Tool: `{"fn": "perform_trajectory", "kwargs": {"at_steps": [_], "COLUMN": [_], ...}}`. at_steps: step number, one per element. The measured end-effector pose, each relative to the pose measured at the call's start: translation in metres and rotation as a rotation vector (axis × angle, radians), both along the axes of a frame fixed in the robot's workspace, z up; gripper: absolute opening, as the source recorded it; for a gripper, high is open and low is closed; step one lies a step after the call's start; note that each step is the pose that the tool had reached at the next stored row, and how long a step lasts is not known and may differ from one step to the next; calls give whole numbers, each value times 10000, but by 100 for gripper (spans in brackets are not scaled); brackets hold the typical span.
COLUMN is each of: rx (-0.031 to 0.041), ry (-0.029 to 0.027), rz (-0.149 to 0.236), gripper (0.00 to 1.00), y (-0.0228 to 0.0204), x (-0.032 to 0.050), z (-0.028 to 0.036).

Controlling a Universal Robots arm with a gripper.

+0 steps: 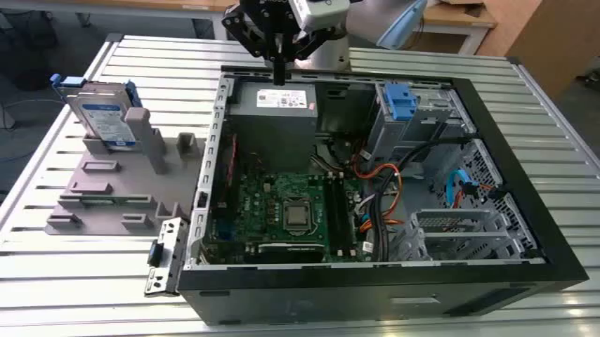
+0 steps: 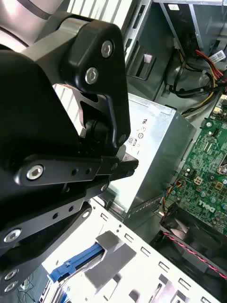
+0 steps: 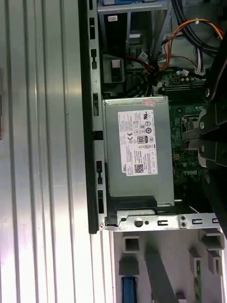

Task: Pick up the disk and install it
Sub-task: 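Reach for the disk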

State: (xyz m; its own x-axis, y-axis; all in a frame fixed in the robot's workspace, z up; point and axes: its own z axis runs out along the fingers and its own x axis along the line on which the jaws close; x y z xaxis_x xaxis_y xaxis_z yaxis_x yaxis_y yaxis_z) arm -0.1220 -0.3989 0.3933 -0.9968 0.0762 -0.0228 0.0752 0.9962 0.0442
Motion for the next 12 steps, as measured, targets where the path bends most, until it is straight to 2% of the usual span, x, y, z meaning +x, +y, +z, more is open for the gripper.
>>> {"fn": "perform_trajectory", "kwargs": {"at_steps": [12], "rx": [-1], "ry": [18], "rz": [0], "gripper": [11], "y": [0], "x": [-5], "z": [0]}}
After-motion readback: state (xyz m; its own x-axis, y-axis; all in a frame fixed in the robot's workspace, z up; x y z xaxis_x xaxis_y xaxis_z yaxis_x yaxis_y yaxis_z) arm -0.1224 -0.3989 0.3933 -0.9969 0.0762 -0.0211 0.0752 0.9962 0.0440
